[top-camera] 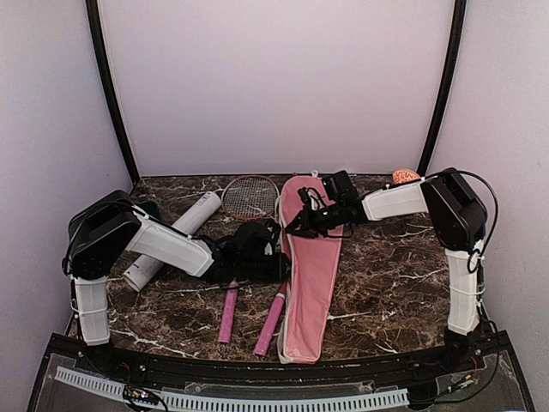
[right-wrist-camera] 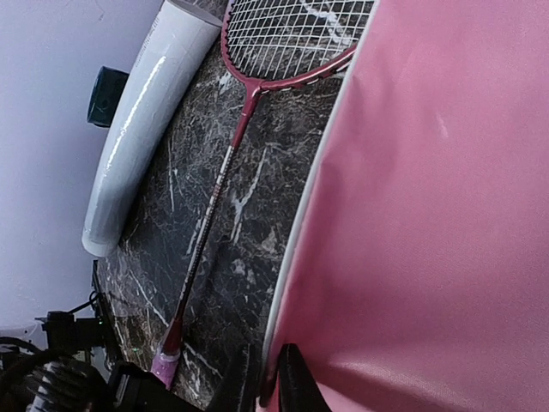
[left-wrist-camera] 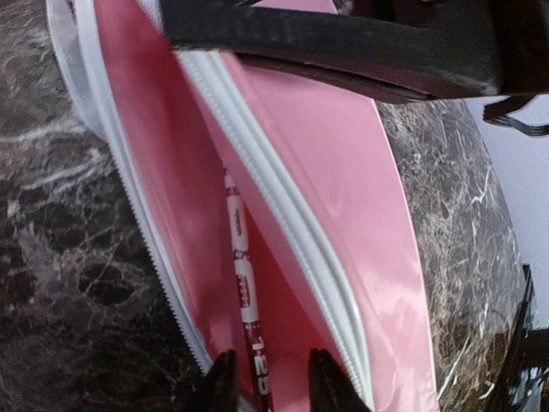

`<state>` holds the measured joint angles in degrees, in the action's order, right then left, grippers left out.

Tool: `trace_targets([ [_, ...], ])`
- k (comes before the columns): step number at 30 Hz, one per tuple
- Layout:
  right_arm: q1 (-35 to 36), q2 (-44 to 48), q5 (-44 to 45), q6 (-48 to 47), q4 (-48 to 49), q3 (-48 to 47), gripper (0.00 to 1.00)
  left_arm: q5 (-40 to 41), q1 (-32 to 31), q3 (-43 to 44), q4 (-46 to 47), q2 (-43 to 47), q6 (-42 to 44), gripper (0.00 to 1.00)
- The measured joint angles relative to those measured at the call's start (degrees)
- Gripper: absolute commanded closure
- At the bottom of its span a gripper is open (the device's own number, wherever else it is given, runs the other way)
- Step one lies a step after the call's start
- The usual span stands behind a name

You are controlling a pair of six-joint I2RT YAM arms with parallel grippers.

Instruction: Pack up the badminton gear

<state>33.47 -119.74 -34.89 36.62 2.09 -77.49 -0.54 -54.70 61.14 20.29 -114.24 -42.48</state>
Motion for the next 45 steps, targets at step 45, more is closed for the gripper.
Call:
trace_targets([
  [45, 25.7, 24.6, 22.8, 2.7, -16.7, 23.7, 0.53, -7.4, -19.5, -40.4, 17.5, 24.1, 53.9, 0.46],
])
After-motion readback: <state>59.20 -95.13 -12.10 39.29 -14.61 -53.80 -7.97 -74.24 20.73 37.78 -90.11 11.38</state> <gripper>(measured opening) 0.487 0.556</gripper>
